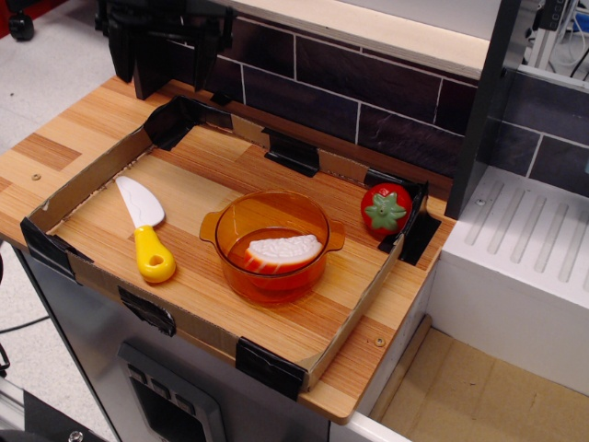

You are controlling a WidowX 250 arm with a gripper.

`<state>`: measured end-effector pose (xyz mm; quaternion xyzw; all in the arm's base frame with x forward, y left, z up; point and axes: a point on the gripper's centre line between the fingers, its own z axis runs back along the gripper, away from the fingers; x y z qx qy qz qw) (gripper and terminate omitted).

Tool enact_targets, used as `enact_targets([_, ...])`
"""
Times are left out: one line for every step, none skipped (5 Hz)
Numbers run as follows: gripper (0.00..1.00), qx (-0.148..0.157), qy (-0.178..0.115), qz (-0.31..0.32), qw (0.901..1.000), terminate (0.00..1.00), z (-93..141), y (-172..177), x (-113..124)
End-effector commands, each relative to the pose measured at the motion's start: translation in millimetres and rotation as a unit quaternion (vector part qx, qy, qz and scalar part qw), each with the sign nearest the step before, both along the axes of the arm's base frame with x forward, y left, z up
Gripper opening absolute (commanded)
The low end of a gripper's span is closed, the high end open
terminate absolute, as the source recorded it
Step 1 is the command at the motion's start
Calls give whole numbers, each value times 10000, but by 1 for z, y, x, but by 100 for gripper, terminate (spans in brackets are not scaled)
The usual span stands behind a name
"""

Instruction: Take sushi out of pot

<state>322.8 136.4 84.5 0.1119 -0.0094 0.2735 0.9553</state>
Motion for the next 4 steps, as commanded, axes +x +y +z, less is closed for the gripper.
enact_targets([100, 17, -541, -2370, 9700, 0, 23, -29, -1])
enact_targets([100, -299, -444, -3546, 9335, 0, 24, -53, -17])
enact_targets([100, -869, 180, -4611, 8829, 0, 24, -68, -30])
enact_targets([100, -951, 369, -5471, 8308, 0, 22, -77, -42])
